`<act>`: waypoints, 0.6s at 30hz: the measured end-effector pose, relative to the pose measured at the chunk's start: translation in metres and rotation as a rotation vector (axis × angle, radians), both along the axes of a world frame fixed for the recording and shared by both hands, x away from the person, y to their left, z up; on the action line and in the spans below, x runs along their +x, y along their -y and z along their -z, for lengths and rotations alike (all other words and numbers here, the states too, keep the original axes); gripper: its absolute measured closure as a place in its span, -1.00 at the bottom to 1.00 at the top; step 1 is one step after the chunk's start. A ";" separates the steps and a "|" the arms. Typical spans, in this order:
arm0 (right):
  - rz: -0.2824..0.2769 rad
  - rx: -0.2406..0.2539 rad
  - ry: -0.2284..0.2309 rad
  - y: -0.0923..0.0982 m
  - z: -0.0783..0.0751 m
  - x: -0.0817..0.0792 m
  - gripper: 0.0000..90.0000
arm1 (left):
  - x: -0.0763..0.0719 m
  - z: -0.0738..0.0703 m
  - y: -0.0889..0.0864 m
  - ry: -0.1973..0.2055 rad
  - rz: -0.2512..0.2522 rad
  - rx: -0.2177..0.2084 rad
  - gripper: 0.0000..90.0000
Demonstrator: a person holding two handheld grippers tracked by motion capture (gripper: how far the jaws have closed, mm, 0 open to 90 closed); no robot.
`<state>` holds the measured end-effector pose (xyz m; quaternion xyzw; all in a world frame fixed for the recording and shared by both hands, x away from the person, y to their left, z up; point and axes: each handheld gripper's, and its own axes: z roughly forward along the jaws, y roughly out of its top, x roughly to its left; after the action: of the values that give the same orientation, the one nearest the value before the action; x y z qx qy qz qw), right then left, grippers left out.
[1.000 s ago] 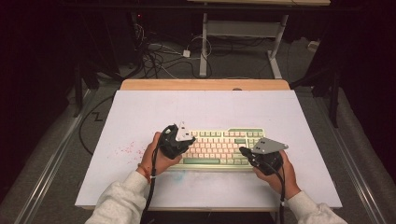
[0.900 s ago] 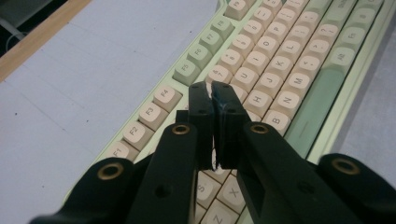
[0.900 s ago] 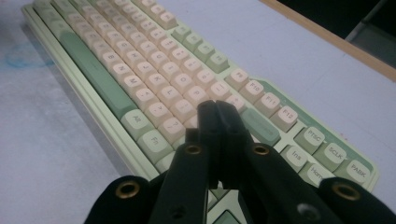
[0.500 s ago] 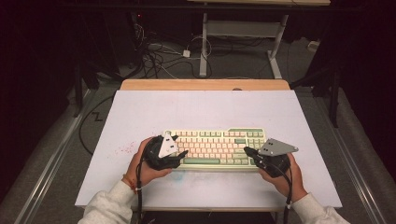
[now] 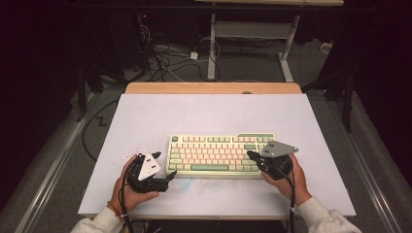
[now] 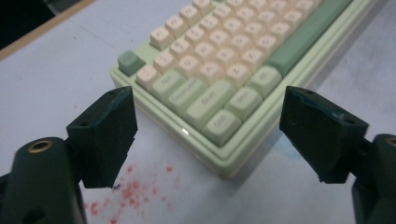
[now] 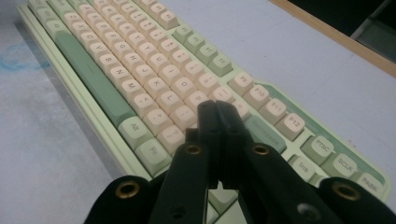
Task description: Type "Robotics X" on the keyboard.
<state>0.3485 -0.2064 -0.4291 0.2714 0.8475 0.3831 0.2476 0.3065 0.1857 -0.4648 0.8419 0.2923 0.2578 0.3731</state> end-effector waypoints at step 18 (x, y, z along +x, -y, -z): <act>-0.035 -0.053 -0.035 -0.056 0.016 0.039 1.00 | -0.011 0.007 -0.006 -0.036 0.009 0.040 -0.63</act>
<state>0.3872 -0.1508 -0.4454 0.2565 0.8661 0.3602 0.2333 0.2958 0.1917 -0.4718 0.8551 0.2897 0.2468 0.3520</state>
